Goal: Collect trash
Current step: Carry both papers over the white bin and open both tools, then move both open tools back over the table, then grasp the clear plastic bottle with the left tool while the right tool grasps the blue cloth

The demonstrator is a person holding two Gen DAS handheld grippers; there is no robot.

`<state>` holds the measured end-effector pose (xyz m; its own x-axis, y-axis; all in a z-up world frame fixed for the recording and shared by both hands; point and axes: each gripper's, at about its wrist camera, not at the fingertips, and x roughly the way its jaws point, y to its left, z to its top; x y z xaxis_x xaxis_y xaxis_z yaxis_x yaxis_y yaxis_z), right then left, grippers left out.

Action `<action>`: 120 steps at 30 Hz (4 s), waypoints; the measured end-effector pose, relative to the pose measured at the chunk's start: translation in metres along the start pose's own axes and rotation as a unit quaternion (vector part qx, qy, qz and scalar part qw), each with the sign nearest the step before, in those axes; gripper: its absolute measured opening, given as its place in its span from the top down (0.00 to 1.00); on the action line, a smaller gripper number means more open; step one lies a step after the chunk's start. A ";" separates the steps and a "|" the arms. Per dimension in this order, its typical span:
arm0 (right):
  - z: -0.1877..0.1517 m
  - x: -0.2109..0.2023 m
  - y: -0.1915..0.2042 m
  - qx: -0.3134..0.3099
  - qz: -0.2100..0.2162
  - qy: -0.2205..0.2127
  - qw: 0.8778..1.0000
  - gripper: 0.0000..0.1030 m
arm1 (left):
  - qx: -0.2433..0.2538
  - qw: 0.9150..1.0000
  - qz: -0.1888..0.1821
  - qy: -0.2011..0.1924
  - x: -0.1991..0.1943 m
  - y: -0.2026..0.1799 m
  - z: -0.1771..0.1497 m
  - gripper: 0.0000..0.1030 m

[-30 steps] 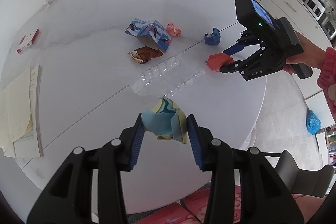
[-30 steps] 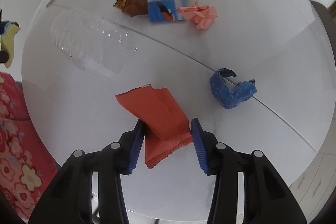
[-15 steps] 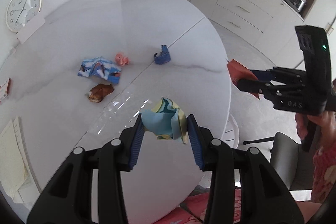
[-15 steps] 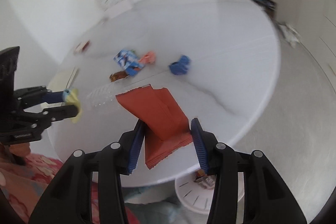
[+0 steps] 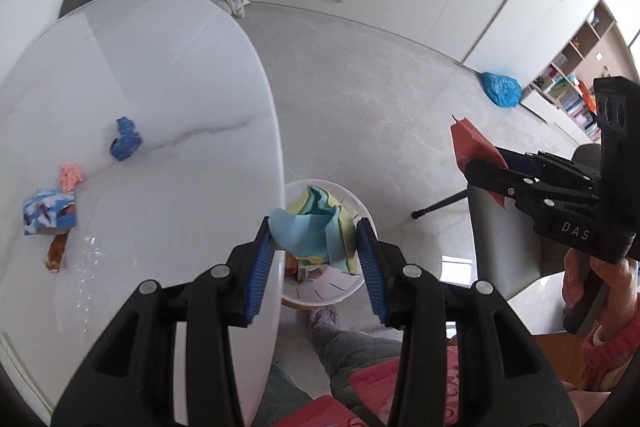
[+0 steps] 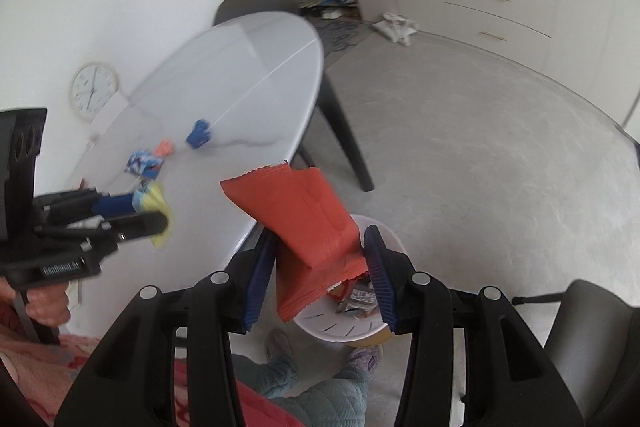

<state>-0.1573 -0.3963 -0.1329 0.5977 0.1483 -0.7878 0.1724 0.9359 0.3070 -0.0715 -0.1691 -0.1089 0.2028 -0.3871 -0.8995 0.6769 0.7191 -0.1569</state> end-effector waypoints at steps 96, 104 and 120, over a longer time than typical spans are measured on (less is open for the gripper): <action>0.020 0.092 0.115 -0.014 0.007 0.122 0.992 0.02 | -0.114 0.986 0.126 0.000 -0.028 0.171 -0.058 0.08; 0.017 0.106 0.125 -0.001 0.000 0.136 0.991 0.03 | -0.095 0.987 0.123 0.049 0.005 0.213 -0.068 0.08; 0.028 0.133 0.150 -0.030 0.016 0.158 0.987 0.03 | -0.107 0.986 0.100 0.077 0.040 0.226 -0.076 0.26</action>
<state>-0.0303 -0.2455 -0.1766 0.3263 0.2612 -0.9084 0.1060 0.9449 0.3098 0.0359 0.0213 -0.2113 0.1958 -0.1435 -0.9701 0.4652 0.8845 -0.0369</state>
